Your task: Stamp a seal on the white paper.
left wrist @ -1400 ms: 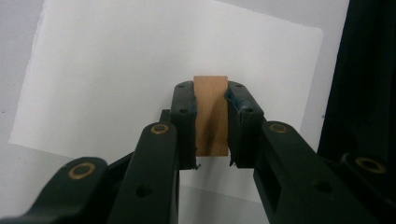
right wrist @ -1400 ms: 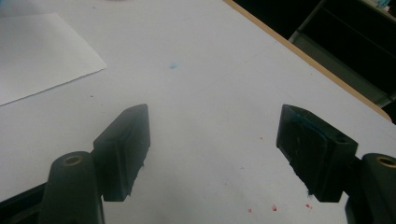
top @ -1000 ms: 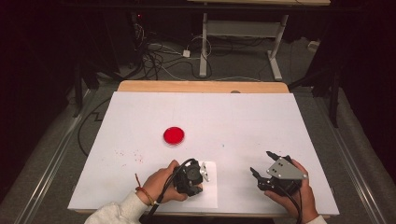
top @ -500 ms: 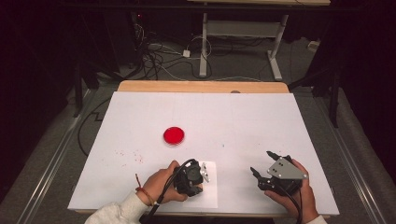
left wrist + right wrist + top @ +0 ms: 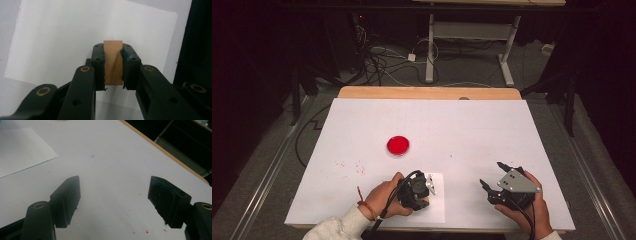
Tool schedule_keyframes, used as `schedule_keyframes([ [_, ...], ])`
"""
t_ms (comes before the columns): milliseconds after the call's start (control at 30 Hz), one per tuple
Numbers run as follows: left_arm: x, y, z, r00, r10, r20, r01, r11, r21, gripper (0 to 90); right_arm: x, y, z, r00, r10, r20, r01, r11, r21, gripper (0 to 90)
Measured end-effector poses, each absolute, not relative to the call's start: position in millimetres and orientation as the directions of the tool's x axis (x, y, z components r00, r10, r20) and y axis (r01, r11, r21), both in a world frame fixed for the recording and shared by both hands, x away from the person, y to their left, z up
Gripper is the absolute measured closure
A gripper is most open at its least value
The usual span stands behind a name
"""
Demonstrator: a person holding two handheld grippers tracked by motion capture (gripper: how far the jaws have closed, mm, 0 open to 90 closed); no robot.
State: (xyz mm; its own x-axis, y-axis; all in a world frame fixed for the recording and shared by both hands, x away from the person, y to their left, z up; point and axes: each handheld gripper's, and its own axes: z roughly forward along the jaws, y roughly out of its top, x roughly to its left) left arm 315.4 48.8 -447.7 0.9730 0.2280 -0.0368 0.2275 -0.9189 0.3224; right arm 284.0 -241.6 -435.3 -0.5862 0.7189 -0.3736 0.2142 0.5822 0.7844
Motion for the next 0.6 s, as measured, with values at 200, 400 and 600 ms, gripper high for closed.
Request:
schedule_keyframes([
  [200,315.7,48.4,-445.7,0.973,0.229,-0.036,0.228,-0.92,0.319,73.7,283.8,-241.8,-434.9,-0.586,0.719,-0.374,0.213,0.582,0.785,26.6],
  [400,319.0,55.6,-431.2,0.969,0.244,-0.041,0.242,-0.898,0.367,73.6,283.7,-244.0,-433.9,-0.585,0.722,-0.369,0.21,0.574,0.791,26.7],
  [600,320.1,65.4,-419.9,0.963,0.268,-0.019,0.252,-0.874,0.415,73.6,282.9,-243.6,-432.9,-0.584,0.72,-0.374,0.203,0.576,0.791,26.7],
])
